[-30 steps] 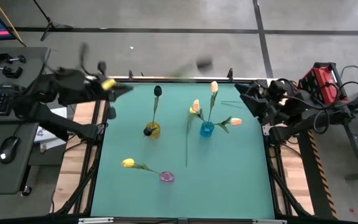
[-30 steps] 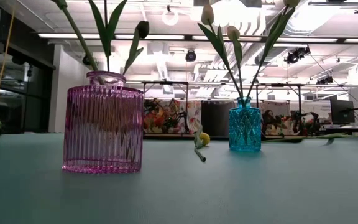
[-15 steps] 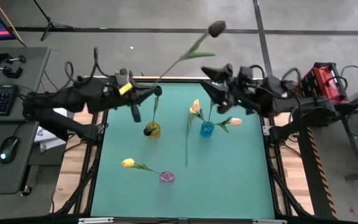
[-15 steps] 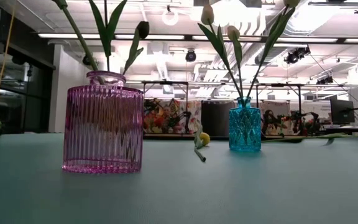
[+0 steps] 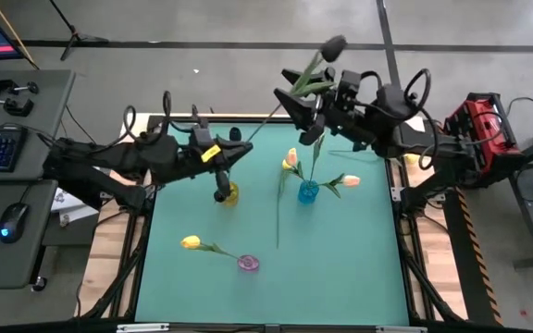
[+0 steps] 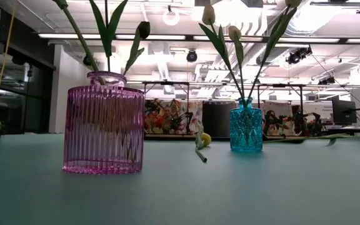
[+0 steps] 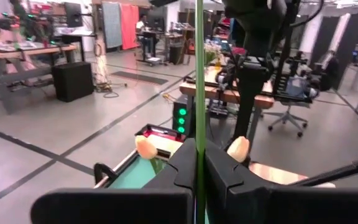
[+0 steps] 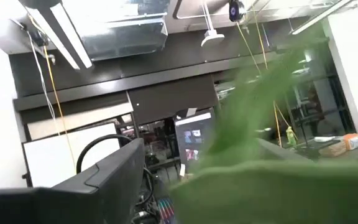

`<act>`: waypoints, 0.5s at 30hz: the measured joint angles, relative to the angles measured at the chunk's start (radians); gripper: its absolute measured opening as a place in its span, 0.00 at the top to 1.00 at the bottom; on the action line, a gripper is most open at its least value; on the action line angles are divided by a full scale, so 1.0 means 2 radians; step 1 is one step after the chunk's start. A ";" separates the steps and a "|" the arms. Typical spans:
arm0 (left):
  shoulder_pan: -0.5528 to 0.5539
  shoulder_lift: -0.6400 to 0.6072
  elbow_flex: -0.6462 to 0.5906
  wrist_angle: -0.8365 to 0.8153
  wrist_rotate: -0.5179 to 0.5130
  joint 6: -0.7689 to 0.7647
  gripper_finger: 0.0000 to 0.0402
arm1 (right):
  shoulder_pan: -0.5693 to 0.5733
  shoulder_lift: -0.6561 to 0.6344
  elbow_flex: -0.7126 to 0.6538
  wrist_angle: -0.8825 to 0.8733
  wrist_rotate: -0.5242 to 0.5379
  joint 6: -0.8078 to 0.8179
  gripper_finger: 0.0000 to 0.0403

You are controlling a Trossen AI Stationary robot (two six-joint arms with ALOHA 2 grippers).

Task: Sort flowers into vase by color
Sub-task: Put the black tulip flower into the yellow vase

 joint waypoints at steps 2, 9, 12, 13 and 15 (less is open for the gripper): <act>-0.006 -0.003 0.000 0.000 -0.016 0.003 1.00 | 0.000 0.000 0.003 -0.001 0.000 -0.001 0.31; -0.013 -0.013 0.000 0.003 -0.035 0.013 1.00 | 0.000 -0.004 0.003 0.000 0.016 0.004 0.41; -0.013 -0.013 0.000 0.003 -0.039 0.013 1.00 | 0.000 -0.004 0.003 0.000 0.024 0.006 0.60; -0.012 -0.013 0.000 0.003 -0.039 0.013 1.00 | 0.000 -0.004 0.003 0.000 0.024 0.007 0.69; -0.012 -0.013 0.000 0.003 -0.039 0.017 1.00 | 0.000 -0.004 0.003 0.001 0.024 0.004 0.90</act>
